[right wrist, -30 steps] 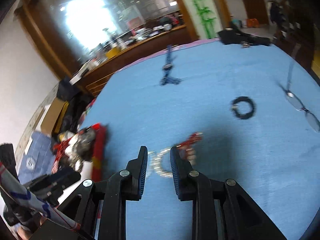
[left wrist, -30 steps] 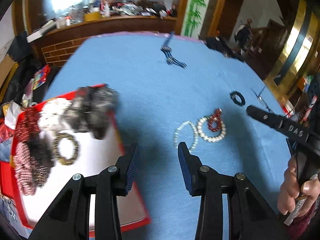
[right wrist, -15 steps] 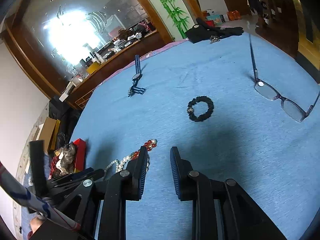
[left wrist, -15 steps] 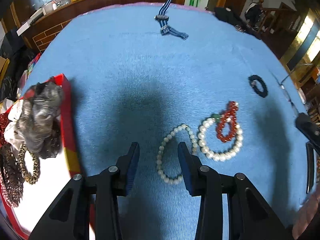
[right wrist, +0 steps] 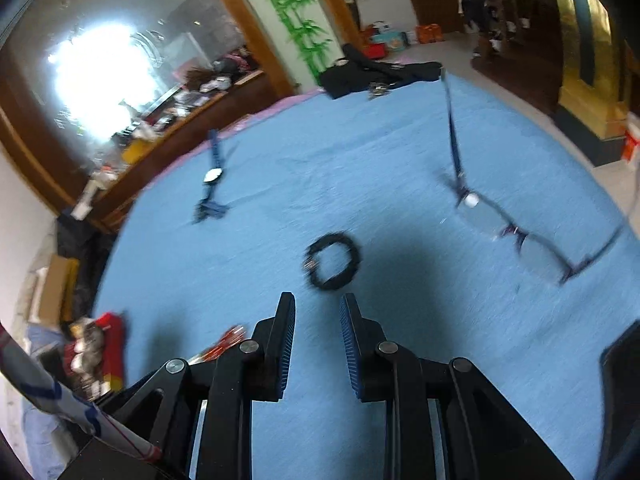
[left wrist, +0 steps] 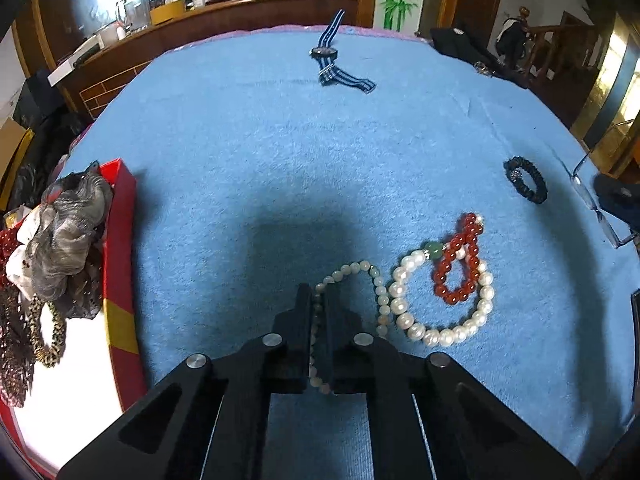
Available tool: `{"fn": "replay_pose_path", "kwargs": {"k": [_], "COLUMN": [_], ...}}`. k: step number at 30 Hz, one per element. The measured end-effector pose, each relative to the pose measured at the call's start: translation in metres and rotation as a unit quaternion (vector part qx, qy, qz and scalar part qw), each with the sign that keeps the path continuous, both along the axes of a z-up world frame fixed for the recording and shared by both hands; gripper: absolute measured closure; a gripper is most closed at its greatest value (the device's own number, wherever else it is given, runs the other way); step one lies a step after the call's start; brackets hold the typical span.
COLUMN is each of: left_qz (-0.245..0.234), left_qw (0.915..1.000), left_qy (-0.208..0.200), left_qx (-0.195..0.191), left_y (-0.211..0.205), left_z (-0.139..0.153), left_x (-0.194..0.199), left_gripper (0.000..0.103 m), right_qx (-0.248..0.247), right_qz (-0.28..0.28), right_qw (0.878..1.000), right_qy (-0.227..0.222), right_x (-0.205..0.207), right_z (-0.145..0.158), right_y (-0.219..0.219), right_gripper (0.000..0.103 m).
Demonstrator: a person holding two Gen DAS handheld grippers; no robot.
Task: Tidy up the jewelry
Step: 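Grasp the black scrunchie with the right gripper while the left grasps the white pearl bracelet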
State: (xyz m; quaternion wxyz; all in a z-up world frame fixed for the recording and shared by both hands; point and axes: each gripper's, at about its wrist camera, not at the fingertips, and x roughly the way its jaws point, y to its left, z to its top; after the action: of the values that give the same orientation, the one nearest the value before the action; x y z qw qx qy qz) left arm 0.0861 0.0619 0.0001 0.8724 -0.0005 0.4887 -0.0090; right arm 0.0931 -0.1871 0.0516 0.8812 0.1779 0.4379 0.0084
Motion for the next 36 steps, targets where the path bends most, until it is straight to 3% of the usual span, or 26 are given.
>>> {"fn": "replay_pose_path", "kwargs": {"k": [6, 14, 15, 16, 18, 26, 36], "left_qz": [-0.014, -0.032, -0.033, -0.034, -0.035, -0.036, -0.034], "left_qw": [0.9997, 0.9978, 0.9974, 0.9972, 0.9969, 0.9935, 0.9932], "left_qy": [-0.009, -0.032, -0.037, -0.039, -0.044, -0.082, -0.083], "left_qx": [-0.018, -0.049, -0.052, -0.053, -0.056, -0.071, -0.074], "left_y": [0.004, 0.007, 0.008, 0.007, 0.008, 0.010, 0.009], "left_z": [0.000, 0.014, 0.017, 0.018, 0.021, 0.039, 0.041], "left_x": [0.001, -0.006, -0.008, -0.009, -0.010, -0.020, -0.019], "left_gripper": [0.098, 0.098, 0.098, 0.098, 0.098, 0.098, 0.098], "right_qx": [-0.016, -0.064, -0.068, -0.079, -0.084, -0.026, -0.029], "right_qz": [-0.002, -0.011, -0.012, -0.009, -0.004, 0.023, 0.084], "right_qw": [0.999, 0.996, 0.997, 0.996, 0.995, 0.998, 0.991], "right_qy": [0.040, 0.054, 0.047, 0.050, 0.046, -0.046, -0.100], "right_x": [0.037, 0.059, 0.058, 0.058, 0.057, 0.021, 0.003], "right_z": [-0.028, -0.050, -0.049, -0.049, -0.048, -0.001, 0.015], "right_y": [0.003, 0.009, 0.009, 0.011, 0.012, 0.013, 0.055], "right_gripper": [0.079, 0.079, 0.082, 0.094, 0.096, 0.097, 0.097]}}
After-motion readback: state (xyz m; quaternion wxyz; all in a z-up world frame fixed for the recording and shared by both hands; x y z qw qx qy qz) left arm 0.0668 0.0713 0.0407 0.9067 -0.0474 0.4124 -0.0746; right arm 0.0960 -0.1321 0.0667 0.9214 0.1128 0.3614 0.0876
